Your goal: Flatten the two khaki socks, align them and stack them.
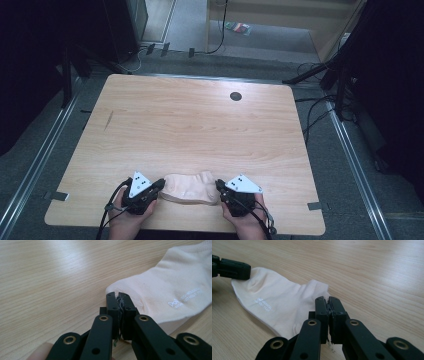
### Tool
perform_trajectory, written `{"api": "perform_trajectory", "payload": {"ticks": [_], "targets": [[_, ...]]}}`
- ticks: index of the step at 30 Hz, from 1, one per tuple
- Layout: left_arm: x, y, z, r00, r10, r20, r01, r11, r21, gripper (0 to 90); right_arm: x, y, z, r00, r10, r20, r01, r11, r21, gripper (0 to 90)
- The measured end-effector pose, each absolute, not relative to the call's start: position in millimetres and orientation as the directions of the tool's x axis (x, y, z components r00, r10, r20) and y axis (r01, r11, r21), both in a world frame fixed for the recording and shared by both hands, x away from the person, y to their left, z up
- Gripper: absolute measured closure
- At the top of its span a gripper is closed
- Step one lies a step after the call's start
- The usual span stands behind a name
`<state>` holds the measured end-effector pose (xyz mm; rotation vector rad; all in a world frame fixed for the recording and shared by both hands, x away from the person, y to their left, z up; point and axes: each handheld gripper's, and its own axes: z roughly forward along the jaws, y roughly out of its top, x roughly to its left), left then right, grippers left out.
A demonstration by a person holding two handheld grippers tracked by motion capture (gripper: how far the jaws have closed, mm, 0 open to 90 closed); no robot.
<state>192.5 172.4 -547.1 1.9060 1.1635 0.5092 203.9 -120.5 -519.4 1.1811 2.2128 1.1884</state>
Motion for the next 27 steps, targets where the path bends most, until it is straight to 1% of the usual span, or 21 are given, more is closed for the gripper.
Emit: {"api": "perform_trajectory", "payload": {"ticks": [5, 7, 8, 9, 10, 11, 12, 13, 14, 15, 17, 18, 19, 20, 22, 23, 25, 27], "targets": [[193.1, 172.6, -547.2, 0.490, 0.868, -0.077, 0.531, -0.228, 0.816, 88.6, 203.1, -119.2, -519.4, -0.581, 0.812, 0.051, 0.494, 0.302, 0.815, 87.4], [193.5, 172.3, -547.2, 0.491, 0.868, -0.073, 0.533, -0.233, 0.813, 88.3, 204.3, -120.3, -520.0, -0.577, 0.814, 0.062, 0.500, 0.292, 0.815, 87.2], [193.5, 172.0, -547.6, 0.489, 0.869, -0.076, 0.536, -0.231, 0.812, 87.5, 204.8, -120.4, -520.5, -0.575, 0.815, 0.066, 0.507, 0.292, 0.811, 86.8], [193.6, 172.7, -547.7, 0.493, 0.866, -0.081, 0.537, -0.230, 0.811, 84.6, 205.4, -120.1, -521.6, -0.577, 0.814, 0.067, 0.511, 0.296, 0.807, 84.9], [193.2, 173.8, -547.8, 0.493, 0.866, -0.090, 0.532, -0.218, 0.818, 78.9, 206.5, -119.7, -523.2, -0.586, 0.807, 0.069, 0.519, 0.309, 0.797, 79.7], [193.0, 175.2, -547.2, 0.493, 0.864, -0.104, 0.527, -0.202, 0.826, 70.5, 207.5, -119.1, -525.1, -0.592, 0.802, 0.075, 0.527, 0.315, 0.789, 69.3], [192.9, 177.1, -545.6, 0.497, 0.859, -0.119, 0.524, -0.188, 0.831, 65.5, 207.9, -119.0, -526.0, -0.584, 0.808, 0.079, 0.528, 0.304, 0.793, 59.1], [192.2, 179.0, -543.0, 0.503, 0.852, -0.143, 0.513, -0.162, 0.843, 63.3, 208.9, -119.7, -525.7, -0.573, 0.815, 0.083, 0.526, 0.289, 0.800, 50.0], [191.6, 180.0, -541.1, 0.506, 0.849, -0.150, 0.503, -0.149, 0.851, 61.0, 209.9, -121.3, -523.8, -0.562, 0.821, 0.100, 0.525, 0.262, 0.810, 45.4], [189.9, 180.7, -537.7, 0.509, 0.846, -0.156, 0.486, -0.134, 0.864, 59.7, 209.8, -122.6, -522.0, -0.556, 0.824, 0.112, 0.523, 0.241, 0.817, 44.5], [187.4, 180.3, -534.3, 0.520, 0.840, -0.157, 0.463, -0.122, 0.878, 60.6, 208.6, -125.6, -518.2, -0.553, 0.824, 0.123, 0.504, 0.213, 0.837, 50.5], [186.3, 178.5, -532.8, 0.537, 0.829, -0.159, 0.454, -0.124, 0.882, 63.0, 207.2, -125.8, -517.1, -0.555, 0.822, 0.129, 0.503, 0.207, 0.839, 54.7], [186.6, 176.7, -532.6, 0.552, 0.819, -0.160, 0.455, -0.135, 0.880, 67.9, 203.5, -124.4, -516.8, -0.577, 0.802, 0.151, 0.506, 0.206, 0.837, 63.7], [187.5, 173.7, -533.5, 0.575, 0.802, -0.162, 0.464, -0.157, 0.872, 70.1, 201.7, -122.2, -518.2, -0.589, 0.792, 0.161, 0.512, 0.211, 0.833, 66.5], [188.9, 166.7, -538.1, 0.596, 0.790, -0.143, 0.482, -0.210, 0.851, 73.4, 199.8, -114.6, -521.8, -0.617, 0.772, 0.150, 0.511, 0.249, 0.823, 69.5], [190.2, 162.8, -542.8, 0.603, 0.785, -0.144, 0.521, -0.250, 0.816, 73.4, 200.4, -110.2, -524.7, -0.623, 0.770, 0.137, 0.512, 0.270, 0.815, 69.8], [189.6, 161.4, -545.4, 0.601, 0.788, -0.132, 0.531, -0.271, 0.803, 73.2, 201.9, -108.3, -526.8, -0.626, 0.768, 0.135, 0.518, 0.280, 0.808, 69.8], [189.8, 161.1, -549.6, 0.613, 0.782, -0.109, 0.544, -0.318, 0.777, 69.0, 207.3, -104.9, -534.1, -0.618, 0.774, 0.139, 0.550, 0.300, 0.779, 69.6]]}}
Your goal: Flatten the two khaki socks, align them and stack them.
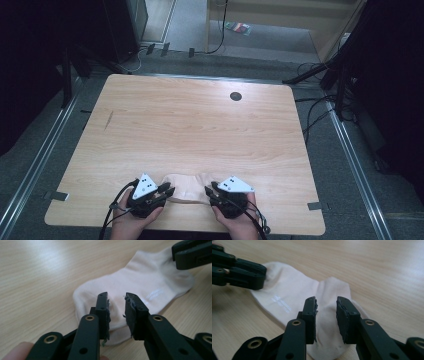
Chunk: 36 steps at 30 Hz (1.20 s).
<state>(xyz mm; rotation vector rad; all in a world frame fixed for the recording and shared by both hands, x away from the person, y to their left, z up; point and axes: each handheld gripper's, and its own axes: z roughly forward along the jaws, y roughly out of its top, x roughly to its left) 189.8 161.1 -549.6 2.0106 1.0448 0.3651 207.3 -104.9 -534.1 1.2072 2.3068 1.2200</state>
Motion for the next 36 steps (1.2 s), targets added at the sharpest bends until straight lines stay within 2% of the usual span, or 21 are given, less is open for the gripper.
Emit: {"api": "perform_trajectory", "payload": {"ticks": [6, 10, 14, 15, 18, 20, 25, 29, 30, 31, 32, 34, 36], "targets": [[189.9, 160.6, -552.3, 0.619, 0.782, -0.080, 0.537, -0.346, 0.770, 64.6, 216.2, -104.3, -546.3, -0.608, 0.786, 0.116, 0.575, 0.334, 0.747, 70.9], [187.5, 155.0, -553.8, 0.637, 0.771, -0.016, 0.497, -0.394, 0.773, 58.1, 218.3, -106.7, -547.1, -0.591, 0.798, 0.114, 0.584, 0.326, 0.744, 82.4], [186.2, 152.9, -554.1, 0.629, 0.778, -0.001, 0.492, -0.397, 0.774, 58.8, 221.0, -110.9, -548.1, -0.598, 0.792, 0.120, 0.584, 0.329, 0.742, 89.9], [186.2, 153.7, -553.9, 0.623, 0.783, -0.001, 0.497, -0.394, 0.773, 60.8, 221.2, -111.6, -548.4, -0.599, 0.791, 0.126, 0.586, 0.325, 0.743, 90.0], [187.6, 157.5, -553.8, 0.601, 0.799, -0.028, 0.519, -0.363, 0.774, 75.7, 219.7, -110.8, -548.6, -0.609, 0.787, 0.098, 0.567, 0.346, 0.747, 90.0], [188.9, 158.8, -554.0, 0.595, 0.803, -0.041, 0.526, -0.350, 0.775, 82.1, 217.7, -108.6, -548.5, -0.612, 0.788, 0.067, 0.552, 0.365, 0.750, 90.0], [188.1, 156.8, -554.0, 0.603, 0.798, -0.008, 0.510, -0.377, 0.773, 86.1, 216.5, -108.2, -548.9, -0.637, 0.771, 0.019, 0.517, 0.409, 0.752, 90.0], [189.2, 158.1, -553.8, 0.602, 0.798, -0.025, 0.518, -0.366, 0.773, 85.9, 214.6, -104.1, -548.0, -0.633, 0.774, -0.014, 0.508, 0.429, 0.747, 90.0], [189.7, 159.0, -553.8, 0.604, 0.796, -0.038, 0.521, -0.359, 0.774, 84.7, 214.2, -103.8, -548.1, -0.633, 0.774, -0.019, 0.504, 0.430, 0.749, 90.0], [190.2, 160.2, -553.5, 0.600, 0.799, -0.049, 0.525, -0.347, 0.777, 76.6, 215.2, -107.0, -548.8, -0.640, 0.768, 0.001, 0.502, 0.418, 0.757, 90.0], [191.2, 162.7, -553.2, 0.598, 0.798, -0.080, 0.530, -0.318, 0.786, 76.6, 215.2, -107.0, -548.8, -0.640, 0.768, 0.001, 0.502, 0.418, 0.757, 90.0], [194.7, 174.2, -549.4, 0.594, 0.781, -0.191, 0.537, -0.209, 0.817, 62.9, 216.2, -113.4, -543.1, -0.644, 0.764, 0.050, 0.494, 0.364, 0.790, 90.0], [197.1, 184.5, -545.6, 0.580, 0.780, -0.235, 0.532, -0.145, 0.834, 60.4, 215.4, -119.0, -531.2, -0.644, 0.761, 0.083, 0.472, 0.309, 0.826, 90.0]]}}
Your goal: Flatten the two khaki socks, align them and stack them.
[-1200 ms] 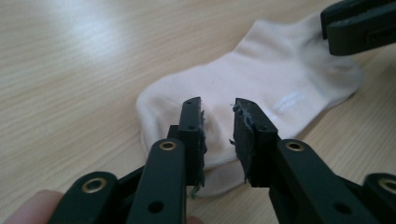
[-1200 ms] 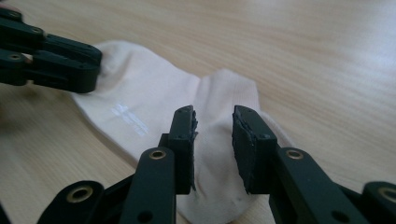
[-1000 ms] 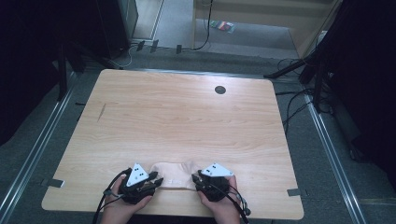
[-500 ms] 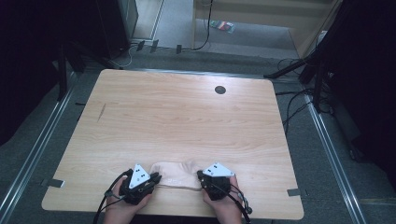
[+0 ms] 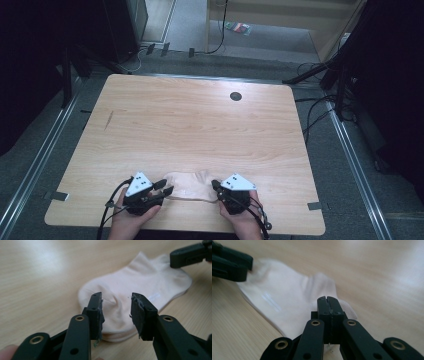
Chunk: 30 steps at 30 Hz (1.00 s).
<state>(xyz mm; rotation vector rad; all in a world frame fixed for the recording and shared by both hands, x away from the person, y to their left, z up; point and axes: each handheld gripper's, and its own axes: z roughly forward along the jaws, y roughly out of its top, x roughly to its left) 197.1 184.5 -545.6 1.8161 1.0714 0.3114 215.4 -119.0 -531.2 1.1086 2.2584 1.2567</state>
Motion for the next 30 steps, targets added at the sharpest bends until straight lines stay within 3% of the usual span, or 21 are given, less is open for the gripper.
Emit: {"api": "perform_trajectory", "payload": {"ticks": [2, 8, 13, 19, 25, 30], "targets": [[198.9, 192.1, -542.9, 0.562, 0.783, -0.268, 0.534, -0.096, 0.840, 55.3, 215.3, -124.6, -522.4, -0.636, 0.767, 0.083, 0.450, 0.281, 0.848, 87.9], [197.5, 202.0, -537.9, 0.545, 0.796, -0.264, 0.514, -0.069, 0.855, 50.1, 224.9, -146.9, -516.9, -0.583, 0.803, 0.120, 0.467, 0.211, 0.859, 57.6], [198.0, 204.6, -537.7, 0.531, 0.812, -0.242, 0.509, -0.077, 0.858, 49.4, 231.4, -159.3, -517.1, -0.582, 0.795, 0.172, 0.499, 0.182, 0.847, 42.2], [200.8, 207.6, -539.1, 0.537, 0.804, -0.254, 0.512, -0.071, 0.856, 56.0, 235.4, -165.3, -520.7, -0.562, 0.806, 0.186, 0.527, 0.177, 0.831, 51.1], [198.8, 210.9, -536.1, 0.510, 0.828, -0.233, 0.487, -0.055, 0.871, 56.3, 234.2, -164.2, -522.1, -0.542, 0.829, 0.138, 0.512, 0.196, 0.836, 45.9], [201.8, 231.2, -532.5, 0.468, 0.849, -0.245, 0.469, -0.003, 0.883, 60.8, 238.7, -182.7, -520.1, -0.493, 0.857, 0.152, 0.507, 0.141, 0.850, 43.7]]}}
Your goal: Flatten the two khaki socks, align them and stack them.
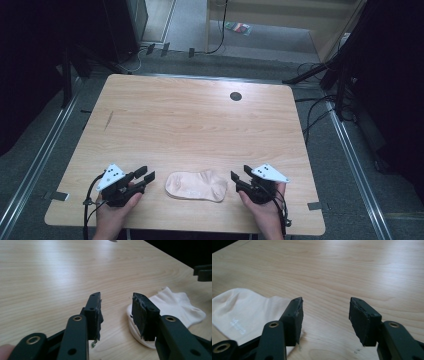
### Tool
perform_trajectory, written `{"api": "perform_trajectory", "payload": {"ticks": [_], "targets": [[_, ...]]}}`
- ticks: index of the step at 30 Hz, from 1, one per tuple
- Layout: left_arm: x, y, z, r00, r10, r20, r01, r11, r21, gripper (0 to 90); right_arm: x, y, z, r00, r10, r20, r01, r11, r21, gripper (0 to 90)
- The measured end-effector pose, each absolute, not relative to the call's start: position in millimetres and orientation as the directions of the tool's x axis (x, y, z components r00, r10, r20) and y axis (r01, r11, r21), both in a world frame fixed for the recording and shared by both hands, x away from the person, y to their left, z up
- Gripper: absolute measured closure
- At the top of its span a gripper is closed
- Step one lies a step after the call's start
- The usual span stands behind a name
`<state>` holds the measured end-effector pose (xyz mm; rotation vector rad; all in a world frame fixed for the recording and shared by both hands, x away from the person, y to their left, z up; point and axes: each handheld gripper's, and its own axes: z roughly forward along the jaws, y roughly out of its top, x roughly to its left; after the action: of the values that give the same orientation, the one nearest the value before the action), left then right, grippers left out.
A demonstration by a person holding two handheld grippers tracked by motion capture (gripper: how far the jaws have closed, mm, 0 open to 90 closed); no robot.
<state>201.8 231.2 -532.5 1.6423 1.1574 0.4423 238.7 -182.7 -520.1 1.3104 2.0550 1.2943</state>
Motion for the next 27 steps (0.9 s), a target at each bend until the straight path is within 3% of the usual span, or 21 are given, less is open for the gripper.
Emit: {"api": "perform_trajectory", "payload": {"ticks": [5, 12, 19, 24, 27], "targets": [[209.9, 255.0, -534.8, 0.419, 0.868, -0.267, 0.469, 0.045, 0.882, 55.7, 243.1, -207.1, -516.2, -0.430, 0.891, 0.146, 0.479, 0.088, 0.873, 31.1], [220.0, 282.2, -541.3, 0.372, 0.885, -0.281, 0.447, 0.094, 0.890, 36.2, 250.1, -238.1, -516.9, -0.360, 0.920, 0.152, 0.475, 0.041, 0.879, 12.9], [223.8, 302.7, -540.6, 0.293, 0.914, -0.282, 0.505, 0.103, 0.857, 13.7, 251.2, -261.1, -520.0, -0.349, 0.924, 0.159, 0.474, 0.028, 0.880, 2.0], [220.7, 318.1, -539.5, 0.303, 0.918, -0.254, 0.502, 0.073, 0.862, 2.3, 250.7, -273.4, -523.2, -0.343, 0.928, 0.146, 0.484, 0.041, 0.874, 0.0], [215.8, 329.9, -538.1, 0.301, 0.930, -0.211, 0.489, 0.039, 0.871, 0.0, 249.3, -281.5, -524.8, -0.336, 0.931, 0.139, 0.497, 0.050, 0.866, 0.0]]}}
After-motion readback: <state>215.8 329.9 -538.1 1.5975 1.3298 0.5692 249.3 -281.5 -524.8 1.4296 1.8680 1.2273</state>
